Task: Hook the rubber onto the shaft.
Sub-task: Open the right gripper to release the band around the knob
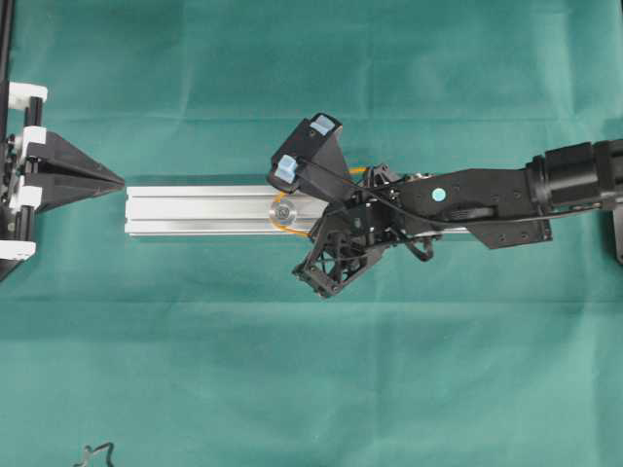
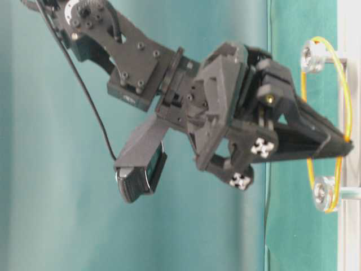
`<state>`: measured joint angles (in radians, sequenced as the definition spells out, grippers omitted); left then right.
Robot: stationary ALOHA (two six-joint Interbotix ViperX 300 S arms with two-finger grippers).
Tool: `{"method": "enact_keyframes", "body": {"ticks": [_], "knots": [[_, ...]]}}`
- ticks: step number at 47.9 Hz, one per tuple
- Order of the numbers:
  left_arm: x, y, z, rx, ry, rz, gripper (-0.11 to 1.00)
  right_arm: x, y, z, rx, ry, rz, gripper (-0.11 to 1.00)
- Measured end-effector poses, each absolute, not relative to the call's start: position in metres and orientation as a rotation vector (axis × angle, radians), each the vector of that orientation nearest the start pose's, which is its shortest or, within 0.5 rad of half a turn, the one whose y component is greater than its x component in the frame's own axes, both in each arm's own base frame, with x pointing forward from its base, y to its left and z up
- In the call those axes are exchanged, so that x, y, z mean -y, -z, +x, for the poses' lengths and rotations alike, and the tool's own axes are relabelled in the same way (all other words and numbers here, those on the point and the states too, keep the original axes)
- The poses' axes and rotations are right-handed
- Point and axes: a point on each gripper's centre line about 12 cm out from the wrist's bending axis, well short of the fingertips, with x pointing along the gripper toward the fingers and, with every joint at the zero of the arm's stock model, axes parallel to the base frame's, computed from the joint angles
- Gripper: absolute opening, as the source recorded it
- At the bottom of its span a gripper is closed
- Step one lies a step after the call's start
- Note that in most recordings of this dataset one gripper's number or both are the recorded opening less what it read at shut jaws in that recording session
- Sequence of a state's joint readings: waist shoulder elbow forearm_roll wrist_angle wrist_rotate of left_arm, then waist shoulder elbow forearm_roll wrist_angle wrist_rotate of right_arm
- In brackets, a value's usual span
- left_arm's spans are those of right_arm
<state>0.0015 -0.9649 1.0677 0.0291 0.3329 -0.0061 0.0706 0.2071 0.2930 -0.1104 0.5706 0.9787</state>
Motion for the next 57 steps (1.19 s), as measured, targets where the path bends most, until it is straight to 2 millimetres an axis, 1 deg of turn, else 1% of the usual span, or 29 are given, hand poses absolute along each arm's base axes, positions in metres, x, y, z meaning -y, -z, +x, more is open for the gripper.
{"method": "enact_keyframes", "body": {"ticks": [7, 32, 36, 38, 40, 42, 43, 48, 51, 53, 57], "knots": [[-0.0011, -0.2664, 0.1930, -0.434, -0.005, 0.023, 0.02, -0.0238, -0.1615, 0.4359, -0.993, 0.459, 0.729, 0.07], [-0.0011, -0.2667, 0.1932, -0.431, -0.005, 0.023, 0.02, -0.0238, -0.1615, 0.4359, -0.994, 0.455, 0.722, 0.07], [-0.0011, -0.2671, 0.1930, -0.428, -0.005, 0.023, 0.02, -0.0236, -0.1614, 0.4357, -0.995, 0.456, 0.720, 0.09], [-0.0012, -0.2669, 0.1932, -0.429, -0.005, 0.025, 0.02, -0.0236, -0.1614, 0.4357, -0.995, 0.456, 0.720, 0.14], [-0.0011, -0.2669, 0.1932, -0.429, -0.005, 0.023, 0.02, -0.0236, -0.1614, 0.4357, -0.995, 0.456, 0.720, 0.23], [-0.0011, -0.2671, 0.1930, -0.428, -0.005, 0.023, 0.02, -0.0237, -0.1615, 0.4359, -0.994, 0.456, 0.722, 0.35], [-0.0011, -0.2678, 0.1932, -0.426, -0.005, 0.023, 0.02, -0.0236, -0.1614, 0.4357, -0.995, 0.458, 0.723, 0.43], [-0.0011, -0.2671, 0.1930, -0.428, -0.005, 0.023, 0.02, -0.0236, -0.1614, 0.4357, -0.995, 0.456, 0.720, 0.74], [-0.0012, -0.2671, 0.1930, -0.428, -0.005, 0.025, 0.02, -0.0236, -0.1614, 0.4357, -0.995, 0.456, 0.720, 0.90], [-0.0012, -0.2671, 0.1930, -0.428, -0.005, 0.025, 0.02, -0.0236, -0.1614, 0.4357, -0.995, 0.456, 0.720, 0.95], [-0.0011, -0.2671, 0.1930, -0.428, -0.005, 0.023, 0.02, -0.0236, -0.1614, 0.4357, -0.995, 0.457, 0.721, 0.94]]}}
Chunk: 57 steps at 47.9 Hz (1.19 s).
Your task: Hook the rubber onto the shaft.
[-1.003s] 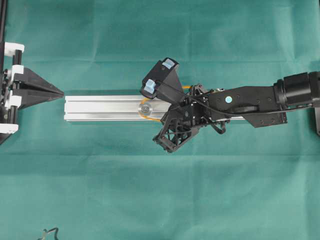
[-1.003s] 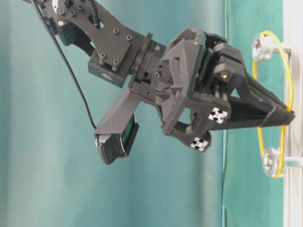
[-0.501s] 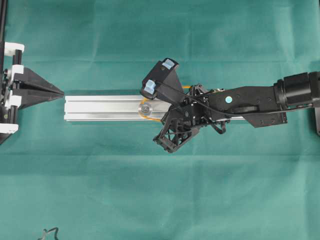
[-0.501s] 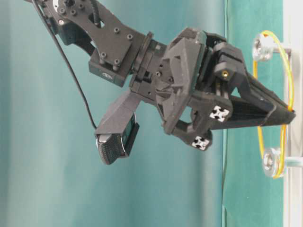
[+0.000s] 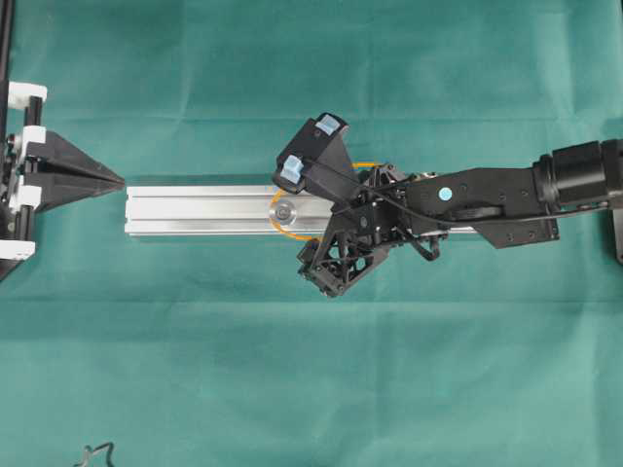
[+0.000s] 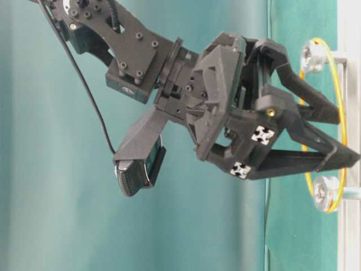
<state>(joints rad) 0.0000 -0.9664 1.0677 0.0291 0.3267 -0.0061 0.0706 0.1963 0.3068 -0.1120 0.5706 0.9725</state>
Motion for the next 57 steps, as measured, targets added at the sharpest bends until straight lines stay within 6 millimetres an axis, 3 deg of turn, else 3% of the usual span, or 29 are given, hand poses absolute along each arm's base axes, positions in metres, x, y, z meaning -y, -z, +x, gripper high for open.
{"method": "enact_keyframes", "body": {"ticks": [28, 57], "knots": [[-0.001, -0.268, 0.193, -0.426, -0.005, 0.023, 0.02, -0.024, -0.165, 0.435, -0.991, 0.450, 0.715, 0.92], [-0.001, -0.267, 0.193, -0.428, -0.005, 0.023, 0.02, -0.017, -0.250, 0.404, -0.897, 0.419, 0.663, 0.92]]}}
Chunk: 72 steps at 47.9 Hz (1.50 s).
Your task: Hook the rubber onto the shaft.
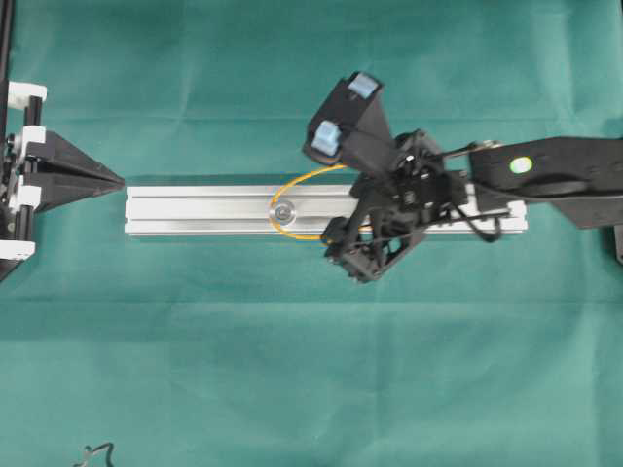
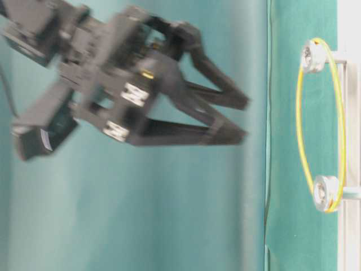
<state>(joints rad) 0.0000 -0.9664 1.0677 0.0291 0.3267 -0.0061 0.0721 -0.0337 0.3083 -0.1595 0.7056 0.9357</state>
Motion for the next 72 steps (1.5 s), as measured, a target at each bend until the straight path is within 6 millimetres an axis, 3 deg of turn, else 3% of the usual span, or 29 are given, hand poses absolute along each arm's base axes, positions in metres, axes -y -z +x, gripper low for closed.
{"method": "enact_keyframes", "body": {"ticks": [11, 36, 58, 72], "knots": [[-0.001, -0.268, 0.193, -0.426, -0.005, 0.023, 0.02, -0.014, -0.276, 0.391, -0.866, 0.416, 0.667, 0.92], [-0.001, -0.273, 0.194, -0.414, -0.005, 0.023, 0.02, -0.014, -0.277, 0.389, -0.876, 0.401, 0.622, 0.92], [-0.001, -0.273, 0.194, -0.413, -0.005, 0.023, 0.02, -0.012, -0.270, 0.379, -1.016, 0.242, 0.232, 0.92], [-0.001, -0.273, 0.194, -0.413, -0.005, 0.023, 0.02, -0.012, -0.269, 0.378, -1.040, 0.199, 0.145, 0.92]]}}
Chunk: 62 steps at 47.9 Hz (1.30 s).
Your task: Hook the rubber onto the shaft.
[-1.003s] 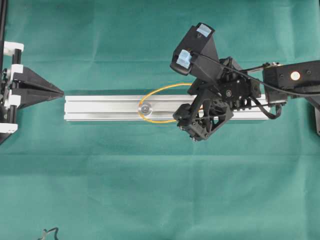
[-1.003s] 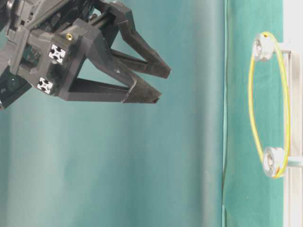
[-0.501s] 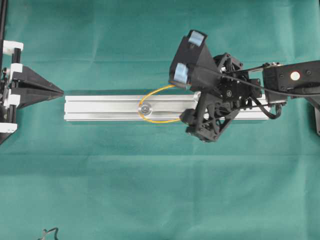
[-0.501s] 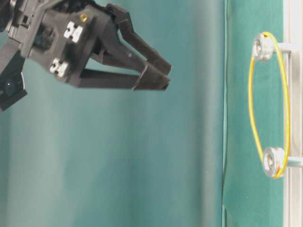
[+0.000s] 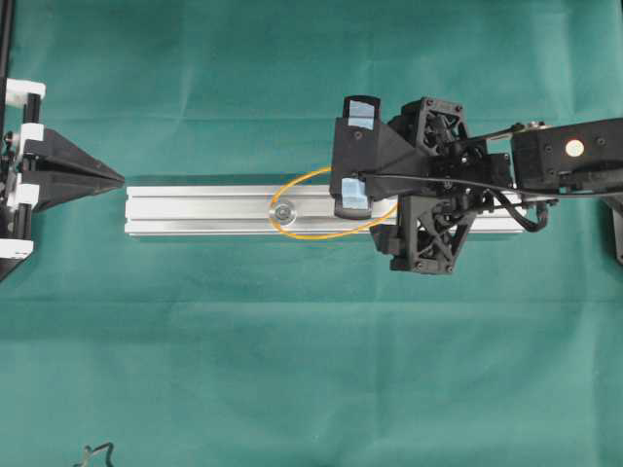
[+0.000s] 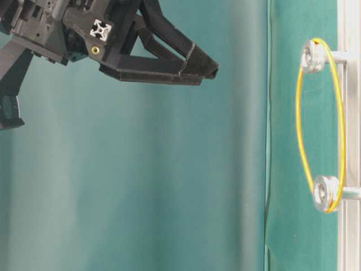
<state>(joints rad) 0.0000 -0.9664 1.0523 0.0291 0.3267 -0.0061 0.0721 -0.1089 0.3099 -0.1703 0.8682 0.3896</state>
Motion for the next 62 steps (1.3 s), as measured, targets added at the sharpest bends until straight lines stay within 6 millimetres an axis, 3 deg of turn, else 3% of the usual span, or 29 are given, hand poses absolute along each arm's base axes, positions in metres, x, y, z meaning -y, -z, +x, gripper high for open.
{"method": "enact_keyframes", "body": {"ticks": [13, 21, 48, 62], "knots": [[-0.001, -0.273, 0.194, -0.413, -0.005, 0.025, 0.02, -0.012, -0.271, 0.377, -1.037, 0.196, 0.142, 0.91], [-0.001, -0.273, 0.194, -0.414, -0.005, 0.023, 0.02, -0.011, -0.283, 0.370, -1.004, 0.192, 0.147, 0.87], [-0.001, -0.273, 0.194, -0.413, -0.005, 0.023, 0.02, -0.008, -0.310, 0.316, -0.885, 0.171, 0.157, 0.86], [-0.001, -0.274, 0.194, -0.411, -0.007, 0.021, 0.02, -0.005, -0.324, 0.298, -0.787, 0.161, 0.147, 0.86]]}}
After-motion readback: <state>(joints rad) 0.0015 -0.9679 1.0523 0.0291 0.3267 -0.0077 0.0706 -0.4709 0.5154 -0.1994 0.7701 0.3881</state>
